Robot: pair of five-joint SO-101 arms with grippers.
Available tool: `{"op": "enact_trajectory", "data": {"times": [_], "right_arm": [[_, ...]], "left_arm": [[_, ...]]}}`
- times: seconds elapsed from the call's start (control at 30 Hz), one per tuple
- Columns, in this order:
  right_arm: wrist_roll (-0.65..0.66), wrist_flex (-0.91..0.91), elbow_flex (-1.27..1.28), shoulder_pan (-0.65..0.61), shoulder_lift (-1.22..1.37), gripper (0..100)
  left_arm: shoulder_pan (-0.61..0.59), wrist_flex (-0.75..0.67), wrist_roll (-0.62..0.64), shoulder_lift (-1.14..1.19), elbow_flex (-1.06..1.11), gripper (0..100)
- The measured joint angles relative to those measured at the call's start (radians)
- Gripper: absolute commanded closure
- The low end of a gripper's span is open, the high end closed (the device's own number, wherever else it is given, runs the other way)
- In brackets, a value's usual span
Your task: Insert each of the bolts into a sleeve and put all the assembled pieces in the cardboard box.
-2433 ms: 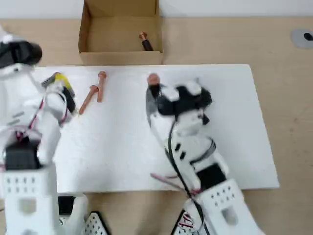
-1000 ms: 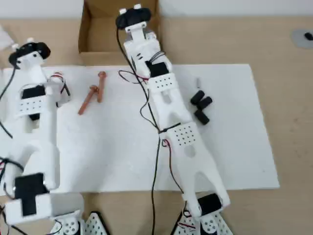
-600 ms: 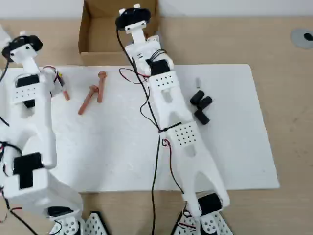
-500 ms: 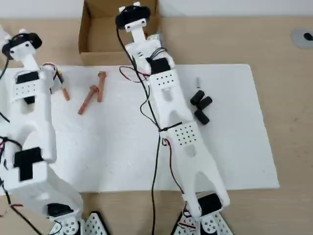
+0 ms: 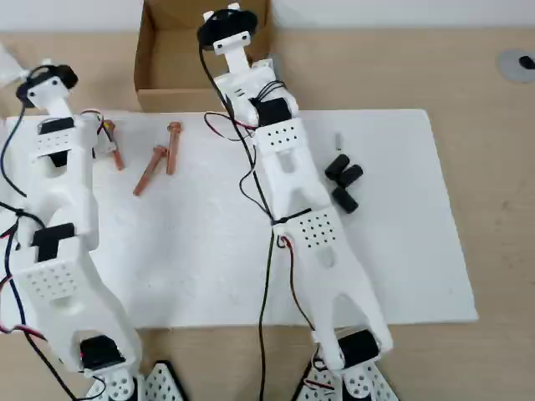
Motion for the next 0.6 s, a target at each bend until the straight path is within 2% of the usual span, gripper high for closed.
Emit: {"op": "enact_trajectory", "data": {"times": [0.2, 0.3, 0.6], "right_arm": [[0.0, 0.0, 0.0, 0.0, 0.0, 64.2], [0.0, 0.0, 0.0, 0.0, 0.0, 64.2], [0.0, 0.0, 0.0, 0.0, 0.0, 64.1]], "left_arm": [[0.008, 0.021, 0.003, 0.017, -0.02, 90], [0.008, 0.048, 0.049, 0.017, -0.04, 90], [0.044, 0.365, 0.061, -0.066, -0.298, 89]]}}
